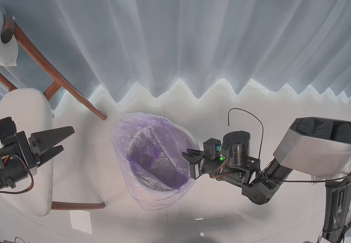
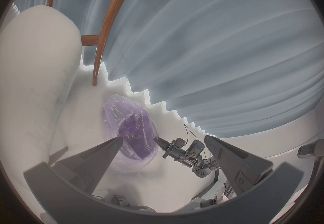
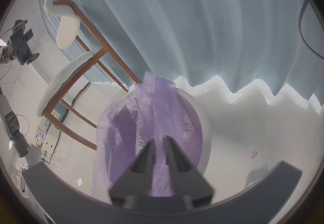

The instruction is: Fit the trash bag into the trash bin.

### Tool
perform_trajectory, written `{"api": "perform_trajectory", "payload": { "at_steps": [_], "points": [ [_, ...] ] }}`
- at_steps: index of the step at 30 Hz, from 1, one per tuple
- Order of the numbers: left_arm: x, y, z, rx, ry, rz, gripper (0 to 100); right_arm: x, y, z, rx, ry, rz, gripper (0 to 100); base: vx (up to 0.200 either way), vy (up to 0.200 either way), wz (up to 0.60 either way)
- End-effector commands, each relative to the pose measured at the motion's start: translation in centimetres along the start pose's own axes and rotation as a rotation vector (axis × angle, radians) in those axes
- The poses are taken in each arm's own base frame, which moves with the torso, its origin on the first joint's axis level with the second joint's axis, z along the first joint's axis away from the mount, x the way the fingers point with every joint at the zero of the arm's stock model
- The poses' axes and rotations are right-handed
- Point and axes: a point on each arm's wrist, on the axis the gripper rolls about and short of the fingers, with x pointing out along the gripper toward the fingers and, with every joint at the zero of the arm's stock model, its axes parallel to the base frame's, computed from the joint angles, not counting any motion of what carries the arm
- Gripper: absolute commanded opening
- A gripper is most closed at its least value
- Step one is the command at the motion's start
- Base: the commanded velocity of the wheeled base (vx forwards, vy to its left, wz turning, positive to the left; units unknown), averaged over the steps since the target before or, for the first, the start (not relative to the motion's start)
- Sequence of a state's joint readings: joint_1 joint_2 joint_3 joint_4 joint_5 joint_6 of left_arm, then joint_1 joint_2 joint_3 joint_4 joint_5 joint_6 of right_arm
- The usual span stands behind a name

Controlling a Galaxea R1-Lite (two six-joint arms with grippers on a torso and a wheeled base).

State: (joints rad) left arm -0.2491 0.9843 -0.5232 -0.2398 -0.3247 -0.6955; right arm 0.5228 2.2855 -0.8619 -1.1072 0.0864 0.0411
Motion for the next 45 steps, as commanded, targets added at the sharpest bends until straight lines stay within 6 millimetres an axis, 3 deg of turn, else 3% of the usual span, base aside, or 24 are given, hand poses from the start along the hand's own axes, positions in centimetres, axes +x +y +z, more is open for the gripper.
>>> {"api": "perform_trajectory", "payload": {
  "at_steps": [1, 5, 9, 14, 23, 30, 42, 45],
  "points": [
    [0.2, 0.1, 0.1, -0.002, 0.003, 0.005, 100, 0.3, -0.7, -0.1, 0.005, -0.008, -0.019, 0, 0.0, 0.0, 0.0],
    [0.4, 0.1, 0.1, -0.003, 0.009, 0.007, 100, 0.0, -2.0, 1.4, 0.012, -0.062, -0.051, 0, 0.0, 0.0, 0.0],
    [0.5, 0.1, 0.0, -0.004, 0.019, 0.007, 100, -1.5, -4.2, 3.6, 0.022, -0.136, -0.106, 0, 0.0, 0.0, 0.0],
    [1.0, 0.2, -0.1, -0.005, 0.039, 0.007, 100, -2.7, -4.8, 4.0, 0.03, -0.14, -0.125, 0, 0.0, 0.0, 0.0],
    [1.3, 0.2, -0.2, 0.043, 0.056, 0.007, 100, -1.9, -7.1, -0.5, 0.042, -0.113, -0.172, 0, 0.0, 0.0, 0.0],
    [1.5, 0.3, -0.3, 0.052, 0.065, 0.01, 100, -2.4, -7.0, -3.8, 0.05, -0.064, -0.16, 0, 0.0, 0.0, 0.0],
    [1.7, 0.4, -0.3, 0.064, 0.072, 0.018, 100, -0.8, -8.7, -11.4, 0.078, 0.028, -0.194, 0, 0.0, 0.0, 0.0],
    [1.7, 0.4, -0.3, 0.074, 0.073, 0.018, 100, -0.5, -8.8, -11.9, 0.081, 0.036, -0.196, 0, 0.0, 0.0, 0.0]
  ]
}}
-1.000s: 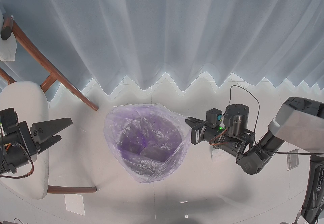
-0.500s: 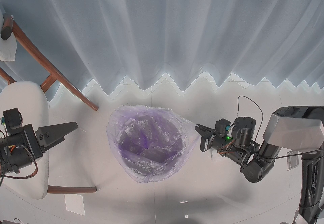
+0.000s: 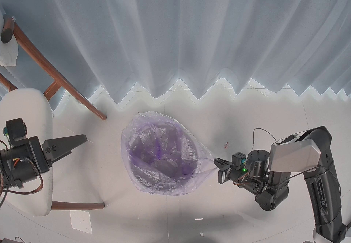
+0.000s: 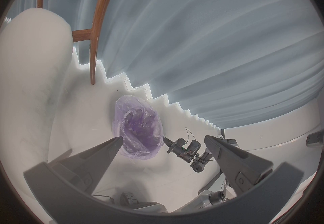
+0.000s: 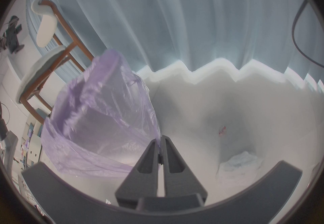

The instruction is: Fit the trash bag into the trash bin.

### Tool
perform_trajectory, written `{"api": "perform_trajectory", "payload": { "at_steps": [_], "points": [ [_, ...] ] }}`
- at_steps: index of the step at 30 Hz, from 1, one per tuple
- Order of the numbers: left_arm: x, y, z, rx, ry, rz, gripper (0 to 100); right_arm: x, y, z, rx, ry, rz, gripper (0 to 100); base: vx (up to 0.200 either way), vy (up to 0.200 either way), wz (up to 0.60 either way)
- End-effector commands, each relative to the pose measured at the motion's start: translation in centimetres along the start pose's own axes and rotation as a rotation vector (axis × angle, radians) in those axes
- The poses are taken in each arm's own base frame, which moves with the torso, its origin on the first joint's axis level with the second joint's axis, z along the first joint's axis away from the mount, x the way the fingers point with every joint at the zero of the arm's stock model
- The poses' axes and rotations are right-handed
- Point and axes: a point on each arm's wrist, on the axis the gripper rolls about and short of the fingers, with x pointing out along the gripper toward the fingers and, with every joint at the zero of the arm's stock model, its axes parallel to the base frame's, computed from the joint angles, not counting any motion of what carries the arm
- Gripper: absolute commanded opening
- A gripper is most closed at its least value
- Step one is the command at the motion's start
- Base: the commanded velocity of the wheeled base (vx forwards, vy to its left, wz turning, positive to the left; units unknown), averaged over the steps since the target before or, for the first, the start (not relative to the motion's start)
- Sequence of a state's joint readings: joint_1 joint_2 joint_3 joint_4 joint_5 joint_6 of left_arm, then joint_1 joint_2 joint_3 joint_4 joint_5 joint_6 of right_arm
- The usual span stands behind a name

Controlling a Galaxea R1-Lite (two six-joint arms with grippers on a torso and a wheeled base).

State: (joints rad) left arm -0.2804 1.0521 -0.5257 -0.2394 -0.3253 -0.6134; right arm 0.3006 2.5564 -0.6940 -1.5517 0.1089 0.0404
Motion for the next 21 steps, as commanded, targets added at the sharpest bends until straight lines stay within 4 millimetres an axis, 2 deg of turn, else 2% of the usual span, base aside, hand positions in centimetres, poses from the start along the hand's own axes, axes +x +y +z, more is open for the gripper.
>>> {"api": "perform_trajectory", "payload": {
  "at_steps": [1, 9, 10, 13, 15, 21],
  "points": [
    [0.1, 0.1, 0.0, 0.01, 0.006, 0.006, 100, 1.1, -0.6, -3.3, 0.008, 0.053, -0.012, 0, 0.0, 0.0, 0.0],
    [0.4, 0.5, -0.5, 0.027, 0.028, 0.018, 100, 2.4, -0.7, -2.8, 0.004, 0.004, -0.015, 0, 0.0, 0.0, 0.0],
    [0.4, 0.8, -0.9, 0.051, 0.04, 0.026, 100, 2.4, -0.7, -2.8, 0.004, 0.004, -0.015, 100, 0.0, 0.0, 0.0],
    [0.5, 1.4, -1.9, 0.113, 0.084, 0.035, 100, 2.0, -0.7, -2.1, 0.022, -0.005, -0.015, 100, 0.0, 0.0, 0.0],
    [0.7, 1.1, -2.7, 0.135, 0.128, 0.009, 100, 1.1, -0.5, -0.5, 0.053, -0.026, -0.013, 100, 0.0, 0.0, 0.0],
    [3.1, 1.5, -5.6, 0.157, 0.34, -0.013, 100, -4.7, 0.6, 4.2, 0.161, -0.055, -0.026, 100, 0.0, 0.0, 0.0]
  ]
}}
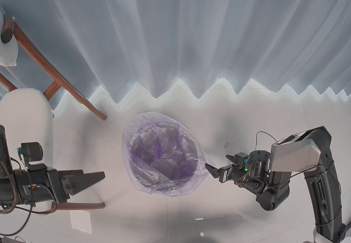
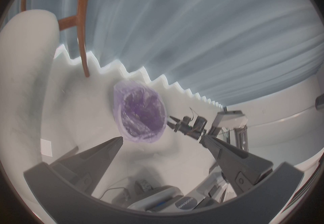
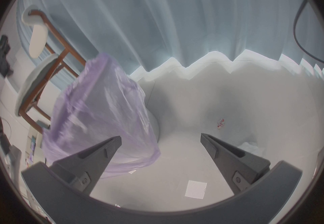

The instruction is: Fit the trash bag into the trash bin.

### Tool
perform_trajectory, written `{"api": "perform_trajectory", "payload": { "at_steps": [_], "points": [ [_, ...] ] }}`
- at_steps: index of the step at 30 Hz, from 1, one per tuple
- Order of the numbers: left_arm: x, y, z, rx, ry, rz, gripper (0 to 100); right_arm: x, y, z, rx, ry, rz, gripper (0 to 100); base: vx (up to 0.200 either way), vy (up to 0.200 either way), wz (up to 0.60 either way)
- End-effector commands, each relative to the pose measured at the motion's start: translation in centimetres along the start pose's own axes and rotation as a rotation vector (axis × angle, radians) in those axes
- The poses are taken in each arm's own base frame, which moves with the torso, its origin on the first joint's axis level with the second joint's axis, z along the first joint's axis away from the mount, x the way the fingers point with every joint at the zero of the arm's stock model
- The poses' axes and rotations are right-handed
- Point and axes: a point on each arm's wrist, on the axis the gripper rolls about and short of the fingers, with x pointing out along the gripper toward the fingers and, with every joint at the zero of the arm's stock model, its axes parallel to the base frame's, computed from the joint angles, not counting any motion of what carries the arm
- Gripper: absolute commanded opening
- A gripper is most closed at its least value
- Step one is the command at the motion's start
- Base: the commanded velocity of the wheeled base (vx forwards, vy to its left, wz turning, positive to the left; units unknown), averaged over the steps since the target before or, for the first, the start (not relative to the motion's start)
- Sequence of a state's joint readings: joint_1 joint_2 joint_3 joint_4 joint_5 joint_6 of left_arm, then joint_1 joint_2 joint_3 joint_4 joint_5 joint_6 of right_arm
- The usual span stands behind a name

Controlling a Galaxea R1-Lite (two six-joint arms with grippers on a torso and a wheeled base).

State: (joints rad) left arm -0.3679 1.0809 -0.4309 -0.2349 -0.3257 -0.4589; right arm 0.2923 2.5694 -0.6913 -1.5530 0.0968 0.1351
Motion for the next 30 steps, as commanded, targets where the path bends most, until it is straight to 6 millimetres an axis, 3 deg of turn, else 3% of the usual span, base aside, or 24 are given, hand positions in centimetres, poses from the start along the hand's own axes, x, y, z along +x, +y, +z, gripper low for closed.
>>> {"api": "perform_trajectory", "payload": {
  "at_steps": [1, 4, 9, 12, 13, 14, 15, 17, 24, 30],
  "points": [
    [2.9, 0.2, -2.4, 0.025, 0.209, -0.023, 100, -5.7, 1.5, 5.0, 0.073, -0.07, -0.005, 100, 0.0, 0.0, 0.0],
    [5.6, 1.1, -3.0, 0.077, 0.324, -0.04, 100, -9.4, 2.0, 6.4, 0.132, -0.083, -0.025, 100, 0.0, 0.0, 0.0],
    [10.1, 2.7, -3.6, 0.152, 0.364, -0.055, 100, -12.6, 2.4, 8.0, 0.171, -0.131, -0.045, 100, 0.0, 0.0, 0.0],
    [14.1, 3.9, -3.9, 0.218, 0.316, -0.083, 100, -14.8, 2.8, 9.6, 0.171, -0.198, -0.053, 100, 0.0, 0.0, 0.0],
    [15.4, 4.4, -4.1, 0.244, 0.305, -0.09, 100, -15.4, 2.9, 9.7, 0.171, -0.203, -0.054, 100, 0.0, 0.0, 0.0],
    [15.4, 4.4, -4.1, 0.244, 0.305, -0.09, 100, -15.4, 2.9, 9.7, 0.171, -0.203, -0.054, 100, 0.0, 0.0, 0.0],
    [17.6, 5.1, -4.9, 0.301, 0.287, -0.108, 100, -16.6, 3.2, 9.6, 0.171, -0.199, -0.053, 100, 0.0, 0.0, 0.0],
    [19.6, 5.6, -6.1, 0.351, 0.261, -0.137, 100, -17.8, 3.5, 9.0, 0.174, -0.171, -0.05, 100, 0.0, 0.0, 0.0],
    [21.6, 6.5, -8.1, 0.372, 0.264, -0.148, 100, -18.8, 3.5, 8.5, 0.199, -0.154, -0.054, 100, 0.0, 0.0, 0.0],
    [23.0, 7.2, -8.2, 0.368, 0.256, -0.138, 100, -18.8, 3.3, 8.5, 0.206, -0.154, -0.062, 100, 0.0, 0.0, 0.0]
  ]
}}
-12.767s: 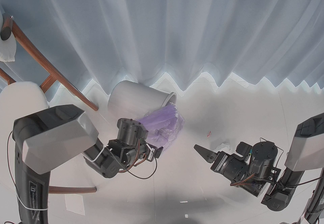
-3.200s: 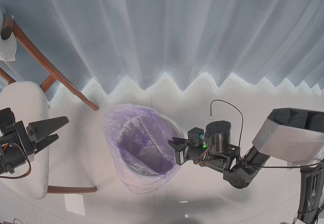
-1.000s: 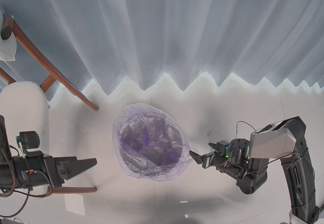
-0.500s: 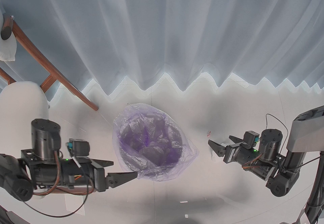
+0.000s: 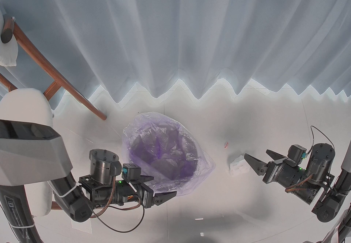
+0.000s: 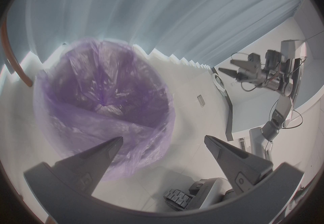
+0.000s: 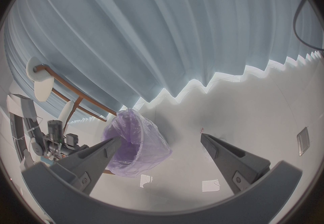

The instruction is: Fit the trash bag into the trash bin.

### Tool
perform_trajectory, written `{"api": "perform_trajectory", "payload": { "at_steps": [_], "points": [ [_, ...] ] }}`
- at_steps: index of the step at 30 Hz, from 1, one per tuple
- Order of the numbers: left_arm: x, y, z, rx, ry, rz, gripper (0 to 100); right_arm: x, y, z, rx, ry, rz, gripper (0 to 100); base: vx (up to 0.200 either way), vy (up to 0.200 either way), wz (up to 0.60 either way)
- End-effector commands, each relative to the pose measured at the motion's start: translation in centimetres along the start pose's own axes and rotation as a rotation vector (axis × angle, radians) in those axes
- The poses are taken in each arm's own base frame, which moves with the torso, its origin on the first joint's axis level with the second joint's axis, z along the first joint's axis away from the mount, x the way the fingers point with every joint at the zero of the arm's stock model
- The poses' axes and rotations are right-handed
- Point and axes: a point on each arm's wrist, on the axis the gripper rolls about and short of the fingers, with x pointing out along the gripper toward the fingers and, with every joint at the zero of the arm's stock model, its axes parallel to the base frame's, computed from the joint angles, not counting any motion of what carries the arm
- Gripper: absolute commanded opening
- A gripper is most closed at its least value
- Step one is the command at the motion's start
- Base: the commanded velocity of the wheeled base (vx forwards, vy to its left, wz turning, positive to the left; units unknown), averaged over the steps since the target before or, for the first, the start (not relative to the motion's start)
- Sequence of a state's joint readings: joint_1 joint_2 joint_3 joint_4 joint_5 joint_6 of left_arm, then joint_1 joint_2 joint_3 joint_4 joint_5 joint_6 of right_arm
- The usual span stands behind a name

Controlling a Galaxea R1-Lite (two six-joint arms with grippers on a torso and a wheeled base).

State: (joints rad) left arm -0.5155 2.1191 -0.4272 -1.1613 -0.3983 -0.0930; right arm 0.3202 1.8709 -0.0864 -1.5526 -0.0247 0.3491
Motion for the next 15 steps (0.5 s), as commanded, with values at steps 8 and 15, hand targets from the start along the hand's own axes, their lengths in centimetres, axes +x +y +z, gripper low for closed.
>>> {"api": "perform_trajectory", "payload": {
  "at_steps": [8, 15],
  "points": [
    [3.6, 1.5, -1.8, -0.009, 0.042, 0.015, 100, -1.2, 0.2, 0.8, 0.007, -0.046, 0.014, 100, 0.0, 0.0, 0.0],
    [3.8, 1.2, -1.9, -0.003, 0.046, 0.026, 0, -1.2, 0.2, 0.8, 0.007, -0.047, 0.015, 100, 0.0, 0.0, 0.0]
  ]
}}
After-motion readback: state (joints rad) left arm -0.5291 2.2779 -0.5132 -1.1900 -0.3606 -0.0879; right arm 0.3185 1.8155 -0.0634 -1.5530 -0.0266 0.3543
